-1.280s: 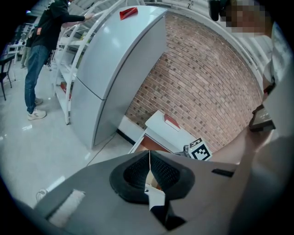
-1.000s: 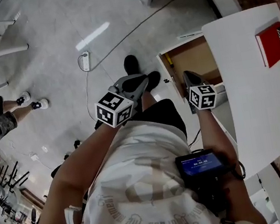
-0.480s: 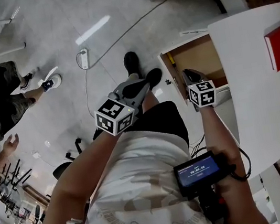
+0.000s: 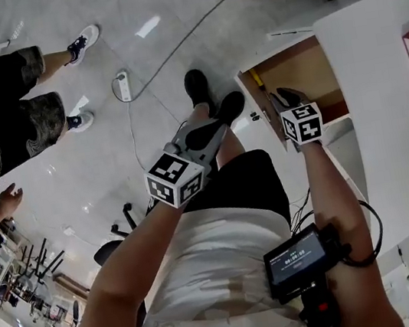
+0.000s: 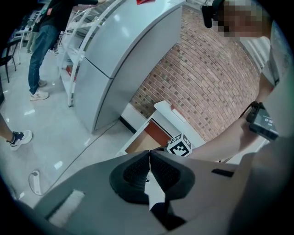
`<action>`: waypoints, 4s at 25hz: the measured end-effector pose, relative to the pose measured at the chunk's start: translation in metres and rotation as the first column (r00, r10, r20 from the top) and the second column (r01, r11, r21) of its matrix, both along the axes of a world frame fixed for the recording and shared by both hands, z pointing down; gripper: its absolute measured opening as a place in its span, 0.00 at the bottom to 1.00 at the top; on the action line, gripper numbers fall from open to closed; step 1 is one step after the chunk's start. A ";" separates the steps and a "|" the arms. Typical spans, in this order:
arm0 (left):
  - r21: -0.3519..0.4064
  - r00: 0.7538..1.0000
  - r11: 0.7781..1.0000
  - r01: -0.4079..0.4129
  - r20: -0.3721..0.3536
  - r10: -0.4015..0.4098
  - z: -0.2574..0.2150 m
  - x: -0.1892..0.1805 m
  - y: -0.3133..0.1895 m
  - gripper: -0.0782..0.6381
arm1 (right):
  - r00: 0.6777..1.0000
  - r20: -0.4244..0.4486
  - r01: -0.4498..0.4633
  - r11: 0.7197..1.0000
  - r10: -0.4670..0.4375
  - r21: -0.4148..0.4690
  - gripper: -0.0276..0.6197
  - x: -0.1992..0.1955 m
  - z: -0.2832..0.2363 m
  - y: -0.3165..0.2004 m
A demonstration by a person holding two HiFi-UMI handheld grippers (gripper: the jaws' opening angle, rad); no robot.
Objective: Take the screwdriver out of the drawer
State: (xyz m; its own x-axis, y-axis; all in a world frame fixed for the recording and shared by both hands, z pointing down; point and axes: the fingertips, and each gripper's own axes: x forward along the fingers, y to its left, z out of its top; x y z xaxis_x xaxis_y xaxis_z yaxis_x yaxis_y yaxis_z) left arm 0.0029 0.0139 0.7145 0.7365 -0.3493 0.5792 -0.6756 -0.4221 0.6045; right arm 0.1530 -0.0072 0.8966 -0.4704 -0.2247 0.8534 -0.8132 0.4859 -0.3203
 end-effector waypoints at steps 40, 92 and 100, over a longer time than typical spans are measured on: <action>-0.107 0.999 0.994 0.035 -0.006 -0.036 0.062 -0.011 0.016 0.12 | 0.962 0.021 0.268 0.933 -0.271 -0.241 0.11 -0.011 0.124 0.019; 0.146 0.997 0.986 -0.081 -0.004 0.082 -0.085 0.007 -0.018 0.12 | 0.974 0.096 -0.203 0.978 0.207 -0.045 0.10 0.010 -0.078 0.026; 0.172 0.996 0.982 -0.079 -0.020 0.083 -0.104 0.014 -0.023 0.12 | 0.958 0.133 -0.253 0.967 0.252 -0.010 0.10 0.016 -0.110 0.039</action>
State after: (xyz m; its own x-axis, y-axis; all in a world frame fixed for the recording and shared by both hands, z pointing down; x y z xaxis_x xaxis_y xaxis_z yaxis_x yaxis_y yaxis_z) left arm 0.0172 -0.0092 0.6101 0.7808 -0.3803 0.4956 -0.6195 -0.5735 0.5360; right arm 0.1691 0.0319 0.7861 -0.5060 -0.3566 0.7854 -0.8604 0.2728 -0.4305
